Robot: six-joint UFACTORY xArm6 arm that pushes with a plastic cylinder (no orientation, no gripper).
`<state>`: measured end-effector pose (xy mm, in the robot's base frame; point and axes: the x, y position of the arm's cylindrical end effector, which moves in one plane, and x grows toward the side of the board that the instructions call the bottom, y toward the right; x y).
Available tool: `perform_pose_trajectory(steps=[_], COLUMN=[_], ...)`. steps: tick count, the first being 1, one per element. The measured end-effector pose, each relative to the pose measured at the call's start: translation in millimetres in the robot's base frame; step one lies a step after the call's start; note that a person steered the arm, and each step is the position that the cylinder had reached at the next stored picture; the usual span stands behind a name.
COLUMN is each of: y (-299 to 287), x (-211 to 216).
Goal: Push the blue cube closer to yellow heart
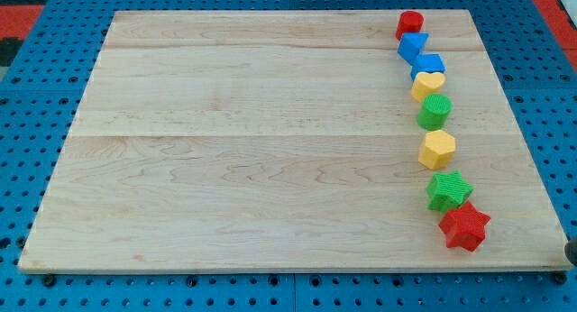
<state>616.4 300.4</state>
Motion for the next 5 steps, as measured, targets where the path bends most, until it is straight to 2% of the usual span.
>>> perform_pose_trajectory(steps=[2,3,5], y=[15.1,41.5,41.2], x=[0.3,-47.0,-134.2])
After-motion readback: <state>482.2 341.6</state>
